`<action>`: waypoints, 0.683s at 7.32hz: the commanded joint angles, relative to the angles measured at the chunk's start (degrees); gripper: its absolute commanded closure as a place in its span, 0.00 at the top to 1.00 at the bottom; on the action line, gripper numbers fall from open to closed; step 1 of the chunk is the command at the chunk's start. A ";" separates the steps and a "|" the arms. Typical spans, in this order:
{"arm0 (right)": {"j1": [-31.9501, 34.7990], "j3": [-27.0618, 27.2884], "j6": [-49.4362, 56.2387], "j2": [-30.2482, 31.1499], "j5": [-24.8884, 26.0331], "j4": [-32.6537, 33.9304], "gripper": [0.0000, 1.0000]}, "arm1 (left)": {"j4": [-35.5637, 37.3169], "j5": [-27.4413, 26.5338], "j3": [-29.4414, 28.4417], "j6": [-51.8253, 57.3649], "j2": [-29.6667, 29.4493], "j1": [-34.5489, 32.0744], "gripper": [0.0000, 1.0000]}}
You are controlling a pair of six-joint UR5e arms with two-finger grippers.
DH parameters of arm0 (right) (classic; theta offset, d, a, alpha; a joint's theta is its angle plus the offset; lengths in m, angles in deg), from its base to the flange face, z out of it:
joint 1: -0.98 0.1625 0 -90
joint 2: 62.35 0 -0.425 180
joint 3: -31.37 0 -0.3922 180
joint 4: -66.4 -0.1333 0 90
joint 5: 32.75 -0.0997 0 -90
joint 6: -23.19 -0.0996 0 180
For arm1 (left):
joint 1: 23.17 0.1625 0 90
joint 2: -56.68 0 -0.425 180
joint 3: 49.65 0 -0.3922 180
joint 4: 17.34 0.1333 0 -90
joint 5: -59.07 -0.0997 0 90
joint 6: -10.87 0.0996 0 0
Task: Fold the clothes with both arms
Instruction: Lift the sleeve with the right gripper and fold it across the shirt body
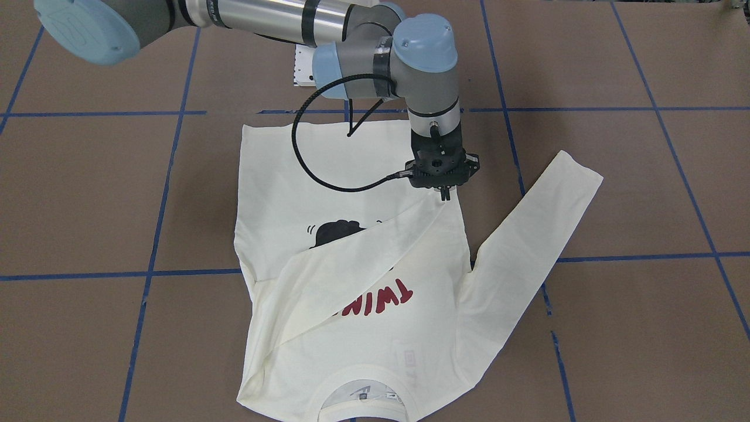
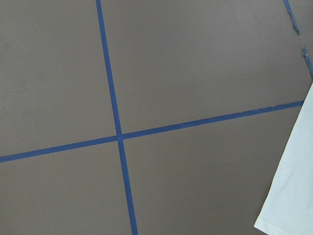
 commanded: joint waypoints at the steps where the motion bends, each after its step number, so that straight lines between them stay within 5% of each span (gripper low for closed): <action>1: -2.25 -5.35 -0.19 -2.11 3.14 -4.03 0.00 | -0.01 0.08 -0.08 0.01 -0.01 0.00 1.00; 4: -3.66 -11.93 -2.03 -5.10 5.61 -9.83 0.00 | -0.10 0.17 0.27 -0.08 -0.01 0.18 1.00; 5: -3.66 -12.38 -2.12 -5.37 5.70 -9.83 0.66 | -0.01 0.17 0.10 -0.95 0.08 0.35 1.00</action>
